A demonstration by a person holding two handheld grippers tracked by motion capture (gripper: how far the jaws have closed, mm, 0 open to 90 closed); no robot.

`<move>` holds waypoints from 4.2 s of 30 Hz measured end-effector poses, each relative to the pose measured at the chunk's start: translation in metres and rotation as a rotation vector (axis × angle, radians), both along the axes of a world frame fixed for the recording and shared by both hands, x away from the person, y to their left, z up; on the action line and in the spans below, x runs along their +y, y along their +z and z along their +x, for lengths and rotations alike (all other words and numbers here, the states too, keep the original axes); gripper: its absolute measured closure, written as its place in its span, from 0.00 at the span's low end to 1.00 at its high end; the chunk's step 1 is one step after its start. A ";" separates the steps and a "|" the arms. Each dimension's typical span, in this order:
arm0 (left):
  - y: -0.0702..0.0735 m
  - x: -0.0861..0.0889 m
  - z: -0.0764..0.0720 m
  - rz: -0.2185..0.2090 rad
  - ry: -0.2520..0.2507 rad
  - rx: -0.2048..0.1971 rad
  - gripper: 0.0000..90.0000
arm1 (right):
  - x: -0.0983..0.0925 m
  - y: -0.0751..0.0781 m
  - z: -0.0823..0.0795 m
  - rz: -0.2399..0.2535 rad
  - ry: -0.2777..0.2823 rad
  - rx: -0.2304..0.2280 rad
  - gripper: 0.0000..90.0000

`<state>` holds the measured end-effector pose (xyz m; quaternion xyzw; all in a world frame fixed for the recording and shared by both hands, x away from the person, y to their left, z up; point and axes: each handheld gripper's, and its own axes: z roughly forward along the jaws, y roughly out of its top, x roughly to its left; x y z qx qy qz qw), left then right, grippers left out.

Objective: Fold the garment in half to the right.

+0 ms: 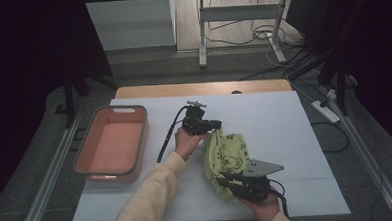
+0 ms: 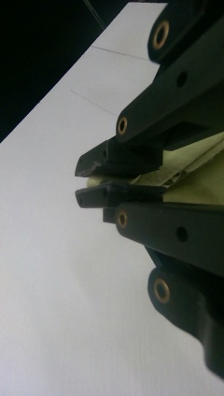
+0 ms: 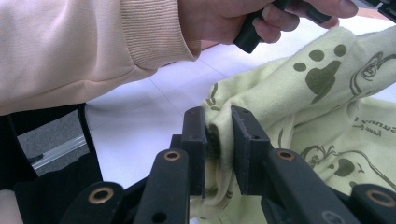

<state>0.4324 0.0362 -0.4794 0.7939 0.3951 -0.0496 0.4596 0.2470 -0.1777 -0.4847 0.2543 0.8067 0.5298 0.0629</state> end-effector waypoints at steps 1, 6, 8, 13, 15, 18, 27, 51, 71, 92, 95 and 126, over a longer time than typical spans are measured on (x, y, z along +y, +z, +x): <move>0.000 -0.001 0.000 0.002 -0.002 0.001 0.92 | -0.001 0.000 0.000 -0.001 -0.001 0.000 0.85; -0.002 -0.007 0.002 -0.001 -0.009 0.008 0.92 | -0.002 -0.001 0.000 -0.006 -0.004 0.004 0.84; -0.002 -0.009 0.002 0.004 -0.014 0.007 0.92 | -0.004 -0.001 0.000 -0.008 -0.005 0.007 0.84; -0.002 -0.014 0.003 0.014 -0.022 0.002 0.92 | -0.008 -0.001 0.001 -0.011 -0.011 0.013 0.84; -0.002 -0.016 0.003 0.013 -0.022 0.001 0.92 | -0.009 -0.002 0.001 -0.011 -0.014 0.012 0.85; -0.004 -0.019 0.004 0.017 -0.024 0.003 0.92 | -0.010 -0.002 0.001 -0.013 -0.014 0.013 0.84; -0.007 -0.029 0.003 0.018 -0.029 -0.004 0.92 | -0.014 -0.002 0.001 -0.016 -0.022 0.019 0.85; -0.027 -0.062 0.006 0.059 -0.066 0.014 0.91 | -0.029 -0.003 0.003 -0.034 -0.051 0.054 0.85; -0.028 -0.059 0.003 0.036 -0.066 0.003 0.69 | -0.032 -0.006 0.004 -0.054 -0.076 0.078 0.83; -0.008 -0.005 -0.017 0.018 -0.001 -0.082 0.53 | -0.058 0.007 0.000 -0.041 -0.280 0.041 0.37; -0.007 0.000 -0.020 0.011 -0.015 -0.094 0.59 | -0.057 0.010 0.002 -0.028 -0.270 0.023 0.41; -0.027 -0.021 -0.031 0.112 -0.133 -0.073 0.98 | -0.033 -0.001 0.035 -0.265 -0.091 0.092 0.99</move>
